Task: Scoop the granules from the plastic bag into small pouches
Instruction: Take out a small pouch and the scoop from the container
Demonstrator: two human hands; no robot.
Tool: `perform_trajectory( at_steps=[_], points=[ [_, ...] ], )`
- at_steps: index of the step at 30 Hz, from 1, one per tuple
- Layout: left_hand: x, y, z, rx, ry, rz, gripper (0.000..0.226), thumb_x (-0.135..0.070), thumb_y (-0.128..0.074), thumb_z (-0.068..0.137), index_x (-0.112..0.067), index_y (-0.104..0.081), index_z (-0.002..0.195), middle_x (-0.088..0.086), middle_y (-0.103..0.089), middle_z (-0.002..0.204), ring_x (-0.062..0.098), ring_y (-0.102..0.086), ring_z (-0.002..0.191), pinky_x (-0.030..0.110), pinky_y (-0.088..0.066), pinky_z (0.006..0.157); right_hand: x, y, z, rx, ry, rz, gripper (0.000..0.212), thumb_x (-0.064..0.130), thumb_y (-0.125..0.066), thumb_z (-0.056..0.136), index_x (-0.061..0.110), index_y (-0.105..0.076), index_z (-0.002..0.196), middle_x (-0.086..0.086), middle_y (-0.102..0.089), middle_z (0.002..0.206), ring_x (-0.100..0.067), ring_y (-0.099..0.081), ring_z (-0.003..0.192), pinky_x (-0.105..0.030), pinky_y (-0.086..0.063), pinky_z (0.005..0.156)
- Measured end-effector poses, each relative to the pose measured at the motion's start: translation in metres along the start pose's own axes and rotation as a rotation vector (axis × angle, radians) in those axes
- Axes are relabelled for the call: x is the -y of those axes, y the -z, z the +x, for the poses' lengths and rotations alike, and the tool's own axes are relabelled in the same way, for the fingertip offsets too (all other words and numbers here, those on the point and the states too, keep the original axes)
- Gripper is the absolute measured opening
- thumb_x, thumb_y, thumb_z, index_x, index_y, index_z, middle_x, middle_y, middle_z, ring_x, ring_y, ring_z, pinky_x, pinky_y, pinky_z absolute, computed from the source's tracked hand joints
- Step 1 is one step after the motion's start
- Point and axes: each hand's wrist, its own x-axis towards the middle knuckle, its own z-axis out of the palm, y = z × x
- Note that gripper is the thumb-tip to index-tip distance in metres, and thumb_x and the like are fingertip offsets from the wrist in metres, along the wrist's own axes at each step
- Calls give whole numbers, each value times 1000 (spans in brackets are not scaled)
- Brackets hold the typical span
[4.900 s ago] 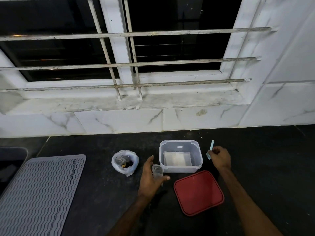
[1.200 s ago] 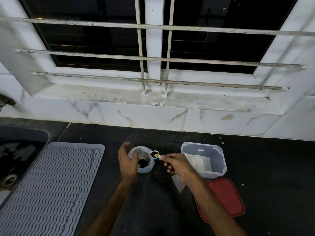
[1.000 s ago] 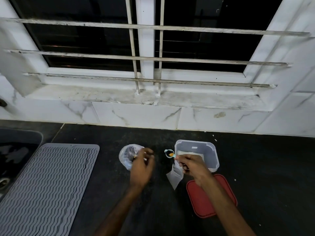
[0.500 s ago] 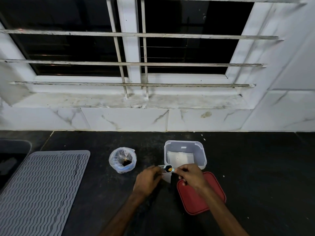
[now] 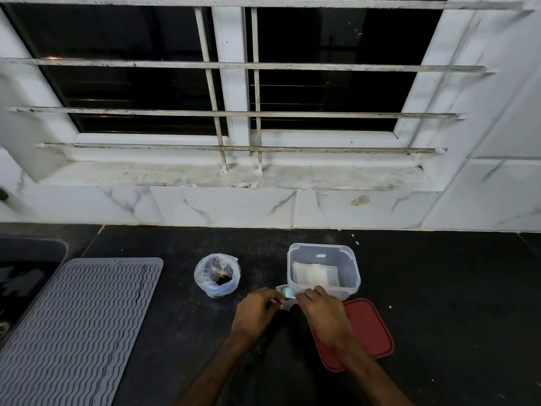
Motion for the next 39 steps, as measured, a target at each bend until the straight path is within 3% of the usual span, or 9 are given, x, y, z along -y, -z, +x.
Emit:
perform_trajectory(
  at_steps=[2, 6, 10, 18, 24, 29, 34, 36, 39],
  points=[
    [0, -1, 1, 2, -4, 7, 18, -25, -65, 87, -36, -72, 100, -18, -68, 106, 0, -62, 97, 20, -50, 83, -2, -5, -4, -95, -28, -3, 35, 21, -90, 55, 26, -74, 86, 10, -71, 79, -10, -66, 69, -23, -50, 46],
    [3, -4, 0, -7, -13, 5, 22, -26, -64, 87, -38, -70, 104, -20, -68, 108, -3, -62, 98, 22, -52, 86, -3, -8, -7, -200, -249, 413, 10, 26, -69, 87, 28, -75, 95, 16, -72, 91, -2, -66, 83, -20, -52, 69],
    [5, -4, 0, -18, 4, 18, 21, -28, -63, 87, -38, -67, 105, -20, -67, 108, -3, -62, 95, 26, -53, 85, -4, -6, -5, -208, -438, 896, 7, 21, -72, 87, 25, -77, 84, 16, -71, 71, 2, -66, 69, -16, -49, 67],
    [2, 0, 0, -16, 34, -45, 26, -30, -62, 90, -38, -64, 114, -17, -66, 114, -1, -62, 98, 27, -54, 88, -6, -13, -3, -221, -371, 768, 6, 27, -69, 89, 31, -74, 90, 25, -70, 83, 5, -65, 83, -14, -51, 73],
    [0, 26, -15, -234, 146, -205, 23, -46, -58, 92, -42, -54, 114, -22, -67, 98, -7, -64, 87, 24, -55, 76, 5, 6, 6, -357, -530, 1107, 8, 19, -72, 87, 24, -74, 81, 6, -73, 73, -8, -66, 66, -27, -52, 62],
    [31, 71, -17, -775, 540, -376, 36, -43, -66, 88, -22, -54, 114, 1, -61, 110, 20, -61, 101, 37, -53, 81, 38, 18, 50, -277, -347, 1054, 4, 19, -72, 87, 20, -75, 86, 10, -72, 77, -3, -68, 73, -15, -52, 66],
    [77, 77, 1, -485, 1054, -432, 99, -55, -77, 73, -1, -32, 142, 24, -35, 144, 38, -38, 132, 46, -40, 103, 93, -10, 114, -85, -178, 770, 6, 28, -68, 89, 25, -73, 91, 13, -71, 85, 1, -65, 78, -12, -49, 69],
    [88, 70, 4, -392, 1156, -665, 105, -58, -80, 67, -3, -33, 142, 22, -37, 143, 38, -46, 127, 45, -53, 86, 109, -23, 131, -6, -111, 569, 14, 30, -61, 92, 22, -72, 96, 6, -72, 93, -8, -67, 84, -21, -52, 73],
    [92, 63, 8, -313, 1109, -957, 68, -38, -78, 78, -1, -49, 127, 18, -54, 125, 32, -58, 106, 36, -53, 55, 118, -37, 145, 176, -86, 252, 25, 27, -49, 97, 18, -66, 113, -7, -70, 109, -25, -66, 99, -35, -51, 84]
  ],
)
